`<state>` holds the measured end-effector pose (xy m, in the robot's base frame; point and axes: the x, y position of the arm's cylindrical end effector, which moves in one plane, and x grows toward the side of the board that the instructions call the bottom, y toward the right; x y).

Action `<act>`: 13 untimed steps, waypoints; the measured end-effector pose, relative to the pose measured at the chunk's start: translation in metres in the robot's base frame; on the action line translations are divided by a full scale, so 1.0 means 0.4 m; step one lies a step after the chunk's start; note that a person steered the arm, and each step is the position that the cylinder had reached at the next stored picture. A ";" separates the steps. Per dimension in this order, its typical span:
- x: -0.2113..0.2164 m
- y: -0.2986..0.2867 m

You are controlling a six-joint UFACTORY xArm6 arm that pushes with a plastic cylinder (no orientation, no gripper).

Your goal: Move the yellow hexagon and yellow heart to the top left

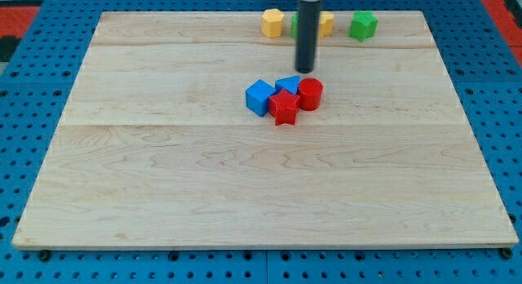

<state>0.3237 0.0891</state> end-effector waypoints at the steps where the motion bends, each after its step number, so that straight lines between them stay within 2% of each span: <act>1: -0.030 0.072; 3: -0.063 0.248; 4: -0.167 0.408; 5: -0.228 0.320; 7: -0.267 0.050; 8: -0.266 0.024; 9: -0.270 0.077; 10: -0.328 0.070; 11: -0.330 0.064; 13: -0.314 -0.061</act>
<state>0.1980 0.0647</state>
